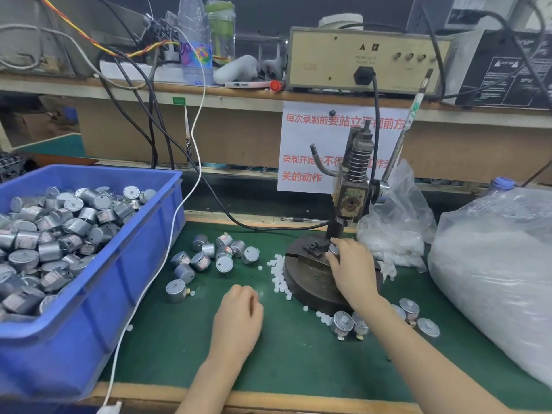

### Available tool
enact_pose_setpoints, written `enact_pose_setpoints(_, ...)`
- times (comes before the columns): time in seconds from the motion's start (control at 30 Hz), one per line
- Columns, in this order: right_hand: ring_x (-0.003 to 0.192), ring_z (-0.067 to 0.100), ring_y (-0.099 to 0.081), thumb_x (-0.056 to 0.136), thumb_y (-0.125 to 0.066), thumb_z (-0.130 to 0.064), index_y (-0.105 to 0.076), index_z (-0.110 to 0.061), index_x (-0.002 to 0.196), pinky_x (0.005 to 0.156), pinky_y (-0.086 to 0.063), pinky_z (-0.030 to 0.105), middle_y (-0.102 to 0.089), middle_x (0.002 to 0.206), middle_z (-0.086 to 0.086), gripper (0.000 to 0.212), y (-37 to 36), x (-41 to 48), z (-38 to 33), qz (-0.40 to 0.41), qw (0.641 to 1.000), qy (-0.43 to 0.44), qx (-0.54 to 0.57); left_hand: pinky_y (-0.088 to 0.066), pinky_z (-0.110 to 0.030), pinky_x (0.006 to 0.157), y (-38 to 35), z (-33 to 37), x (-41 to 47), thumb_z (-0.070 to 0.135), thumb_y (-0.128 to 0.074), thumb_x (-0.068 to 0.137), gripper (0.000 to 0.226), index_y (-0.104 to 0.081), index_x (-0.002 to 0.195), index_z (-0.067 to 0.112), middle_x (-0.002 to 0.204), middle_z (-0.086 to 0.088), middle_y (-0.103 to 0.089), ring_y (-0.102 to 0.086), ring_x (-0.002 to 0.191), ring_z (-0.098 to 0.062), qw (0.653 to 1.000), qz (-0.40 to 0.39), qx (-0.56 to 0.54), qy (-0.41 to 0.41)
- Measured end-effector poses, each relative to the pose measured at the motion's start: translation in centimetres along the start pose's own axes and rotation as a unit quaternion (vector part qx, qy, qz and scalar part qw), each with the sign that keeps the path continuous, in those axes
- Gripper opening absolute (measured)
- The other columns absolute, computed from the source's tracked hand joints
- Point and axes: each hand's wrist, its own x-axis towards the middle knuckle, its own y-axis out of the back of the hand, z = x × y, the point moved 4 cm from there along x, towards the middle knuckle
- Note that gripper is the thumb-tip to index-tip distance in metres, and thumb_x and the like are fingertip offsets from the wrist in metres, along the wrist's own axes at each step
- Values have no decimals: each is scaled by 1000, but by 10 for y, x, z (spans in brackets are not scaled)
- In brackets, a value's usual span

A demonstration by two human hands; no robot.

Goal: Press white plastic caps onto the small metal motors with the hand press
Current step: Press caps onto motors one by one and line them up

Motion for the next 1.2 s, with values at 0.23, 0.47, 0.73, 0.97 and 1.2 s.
enact_pose_setpoints(0.23, 112, 21, -43, 90, -59, -29, -57, -18, 124, 93, -29, 26, -56, 120, 0, 36, 12, -29, -4, -50, 994, 53, 80, -38, -24, 61, -10, 27, -9, 17, -80, 62, 18, -64, 71, 16, 69, 4, -57, -56, 61, -18, 964, 25, 142, -223)
enact_pose_setpoints(0.47, 113, 13, -43, 89, -61, -25, -57, -17, 123, 91, -16, 1, -56, 118, -5, 35, 2, -85, -27, -125, 960, 183, 169, -35, -23, 69, -18, 33, -13, 35, -50, 81, 26, -72, 94, 26, 90, 19, -64, -60, 73, -8, 920, 18, 210, -331)
enact_pose_setpoints(0.73, 114, 17, -44, 93, -53, -31, -55, -19, 127, 96, -27, 20, -54, 121, -5, 36, -1, -103, -8, -144, 962, 217, 77, -32, -25, 75, -20, 31, -12, 33, -76, 69, 37, -71, 105, 25, 107, 18, -66, -63, 79, -7, 915, 17, 223, -335)
enact_pose_setpoints(0.97, 111, 13, -44, 95, -50, -23, -56, -20, 123, 94, -27, 17, -52, 118, -8, 29, 5, -110, 6, -128, 964, 205, 111, -31, -25, 73, -19, 31, -14, 30, -82, 62, 39, -72, 100, 25, 98, 20, -66, -61, 73, -8, 913, 27, 228, -336)
enact_pose_setpoints(1.2, 92, 7, -46, 75, -73, -2, -68, -11, 101, 85, -34, 23, -63, 98, -2, 28, 16, -118, 20, -84, 971, 211, 79, -44, -15, 68, -18, 31, -14, 31, -85, 58, 38, -74, 94, 29, 100, 22, -67, -62, 76, -3, 920, -2, 207, -333)
